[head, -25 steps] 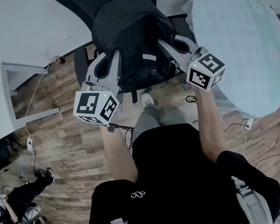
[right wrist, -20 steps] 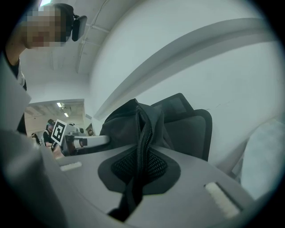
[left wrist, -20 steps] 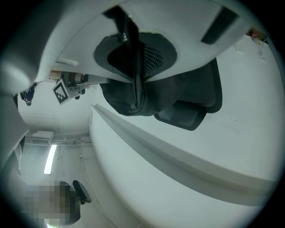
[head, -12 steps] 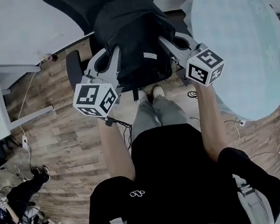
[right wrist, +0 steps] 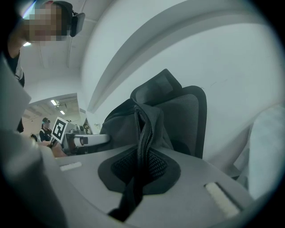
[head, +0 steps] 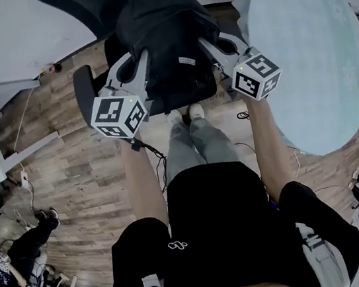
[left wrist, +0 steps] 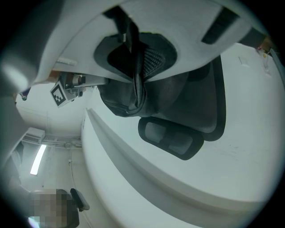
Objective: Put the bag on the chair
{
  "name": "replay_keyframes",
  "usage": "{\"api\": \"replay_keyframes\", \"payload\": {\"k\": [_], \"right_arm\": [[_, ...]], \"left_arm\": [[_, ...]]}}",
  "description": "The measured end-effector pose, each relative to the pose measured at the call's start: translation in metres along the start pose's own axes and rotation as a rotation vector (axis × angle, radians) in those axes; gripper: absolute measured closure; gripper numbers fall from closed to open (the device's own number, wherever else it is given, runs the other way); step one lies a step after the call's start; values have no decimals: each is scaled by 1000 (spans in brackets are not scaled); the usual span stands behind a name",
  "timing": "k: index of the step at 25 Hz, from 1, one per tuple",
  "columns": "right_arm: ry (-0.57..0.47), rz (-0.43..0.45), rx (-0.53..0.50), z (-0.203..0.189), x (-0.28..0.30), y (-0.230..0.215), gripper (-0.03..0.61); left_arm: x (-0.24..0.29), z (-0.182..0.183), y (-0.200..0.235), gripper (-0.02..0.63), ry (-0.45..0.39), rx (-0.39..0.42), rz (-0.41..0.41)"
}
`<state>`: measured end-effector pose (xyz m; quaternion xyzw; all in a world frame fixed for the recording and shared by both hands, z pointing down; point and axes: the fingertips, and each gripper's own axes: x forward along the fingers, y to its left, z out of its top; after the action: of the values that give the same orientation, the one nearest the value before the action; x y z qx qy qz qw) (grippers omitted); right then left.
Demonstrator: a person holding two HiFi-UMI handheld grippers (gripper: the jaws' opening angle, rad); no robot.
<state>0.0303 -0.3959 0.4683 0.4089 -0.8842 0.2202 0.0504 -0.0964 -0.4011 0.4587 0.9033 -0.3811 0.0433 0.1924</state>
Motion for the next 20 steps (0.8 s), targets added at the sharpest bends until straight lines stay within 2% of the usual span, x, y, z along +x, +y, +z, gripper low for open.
{"api": "replay_keyframes", "payload": {"k": [8, 12, 20], "right_arm": [[23, -49, -3, -11, 47, -45, 557], [40, -81, -11, -19, 68, -61, 557], [138, -173, -13, -70, 96, -100, 554]], "left_arm": [[47, -15, 46, 598, 33, -3, -2], [65, -25, 68, 598, 40, -29, -1], [94, -86, 99, 591, 162, -91, 74]]}}
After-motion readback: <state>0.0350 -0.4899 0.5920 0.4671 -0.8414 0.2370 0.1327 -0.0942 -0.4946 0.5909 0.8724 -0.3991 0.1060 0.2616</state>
